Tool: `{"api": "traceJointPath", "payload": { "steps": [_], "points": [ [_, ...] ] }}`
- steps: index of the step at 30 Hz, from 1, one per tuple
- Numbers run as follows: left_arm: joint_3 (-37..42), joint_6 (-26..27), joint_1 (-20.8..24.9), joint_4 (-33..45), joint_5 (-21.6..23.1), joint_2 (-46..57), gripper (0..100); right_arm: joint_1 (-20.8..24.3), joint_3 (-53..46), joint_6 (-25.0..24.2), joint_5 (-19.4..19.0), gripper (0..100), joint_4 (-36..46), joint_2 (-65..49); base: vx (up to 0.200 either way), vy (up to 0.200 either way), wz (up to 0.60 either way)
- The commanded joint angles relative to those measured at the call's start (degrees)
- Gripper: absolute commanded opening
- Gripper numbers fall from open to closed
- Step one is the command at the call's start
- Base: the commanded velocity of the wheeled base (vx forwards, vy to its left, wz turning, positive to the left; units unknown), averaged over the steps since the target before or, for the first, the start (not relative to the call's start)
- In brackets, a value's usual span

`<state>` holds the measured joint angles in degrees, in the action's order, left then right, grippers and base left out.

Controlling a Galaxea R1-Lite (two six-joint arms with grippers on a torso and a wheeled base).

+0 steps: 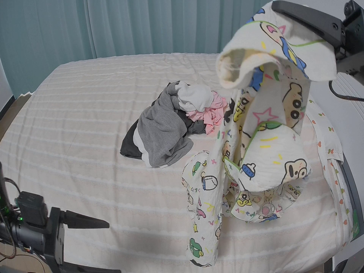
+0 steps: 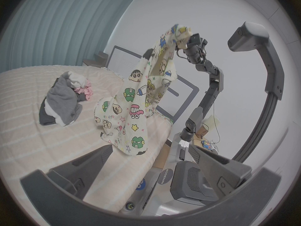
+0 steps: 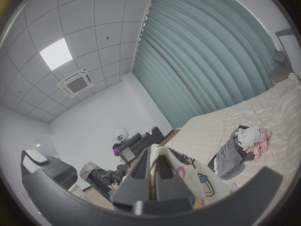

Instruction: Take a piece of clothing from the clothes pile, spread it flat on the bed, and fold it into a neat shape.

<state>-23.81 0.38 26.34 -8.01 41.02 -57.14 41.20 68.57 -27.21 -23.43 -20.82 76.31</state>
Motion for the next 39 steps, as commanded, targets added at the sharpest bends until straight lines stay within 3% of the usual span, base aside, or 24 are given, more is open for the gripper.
{"api": "traceJointPath", "payload": {
  "steps": [1, 4, 7, 9, 10, 11, 12, 14, 15, 20, 27, 28, 34, 37, 39],
  "points": [
    [0.1, 1.2, 4.3, -6.5, -0.9, -13.5, 100, 0.8, 5.3, -0.1, 1.0, 0, 0.3, 5.7, 0.000, 0.000, 0.00],
    [-0.1, 0.2, 7.3, -14.8, -7.1, -20.3, 100, 1.4, 8.0, 0.0, 3.9, 0, 0.3, 8.6, 0.000, 0.000, 0.00],
    [-0.1, -2.8, 10.0, -20.0, -10.5, -23.4, 100, 1.6, 8.9, 0.0, 5.1, 0, 0.4, 9.6, 0.000, 0.000, 0.00],
    [-0.2, -5.8, 13.2, -26.5, -17.2, -27.6, 100, 1.7, 10.3, -0.1, 5.6, 0, 1.3, 10.1, 0.000, 0.000, 0.00],
    [-0.3, -5.8, 13.6, -27.5, -18.5, -28.5, 100, 1.8, 10.5, 0.0, 5.6, 0, 1.6, 10.1, 0.000, 0.000, 0.00],
    [-0.6, -5.7, 14.5, -31.2, -22.6, -31.0, 100, 1.9, 11.2, -0.1, 5.6, 0, 2.7, 10.1, 0.000, 0.000, 0.00],
    [-0.6, -5.7, 14.5, -31.2, -22.6, -31.0, 100, 1.9, 11.2, -0.1, 5.6, 0, 2.7, 10.1, 0.000, 0.000, 0.00],
    [-1.0, -6.3, 15.8, -39.5, -28.6, -34.2, 100, 2.7, 12.2, -0.1, 5.9, 0, 4.1, 9.9, 0.000, 0.000, 0.00],
    [-1.0, -6.3, 15.8, -39.8, -28.7, -34.3, 100, 2.7, 12.2, -0.1, 6.0, 0, 4.2, 10.0, 0.000, 0.000, 0.00],
    [-0.9, -4.2, 17.9, -38.0, -37.2, -36.5, 100, 2.7, 12.3, -0.1, 7.2, 0, 4.4, 9.7, 0.000, 0.000, 0.00],
    [-1.1, 0.4, 16.7, -37.7, -39.1, -37.9, 100, 2.8, 12.7, 0.0, 7.2, 0, 4.4, 9.4, 0.000, 0.000, 0.00],
    [-1.0, 3.4, 14.8, -37.6, -39.6, -37.9, 100, 2.8, 13.2, 0.0, 7.2, 0, 4.6, 9.2, 0.000, 0.000, 0.00],
    [-1.6, 4.9, 9.9, -38.1, -39.2, -37.5, 100, 2.9, 12.5, 0.0, 7.2, 0, 6.0, 7.9, 0.000, 0.000, 0.00],
    [-2.1, 4.9, 8.4, -38.2, -37.0, -37.5, 100, 3.2, 12.5, 0.1, 7.2, 0, 6.2, 7.5, 0.000, 0.000, 0.00],
    [-2.5, 4.6, 6.5, -38.3, -31.0, -37.6, 100, 3.9, 12.4, 0.0, 7.2, 0, 6.3, 7.2, 0.000, 0.000, 0.00]
  ]
}}
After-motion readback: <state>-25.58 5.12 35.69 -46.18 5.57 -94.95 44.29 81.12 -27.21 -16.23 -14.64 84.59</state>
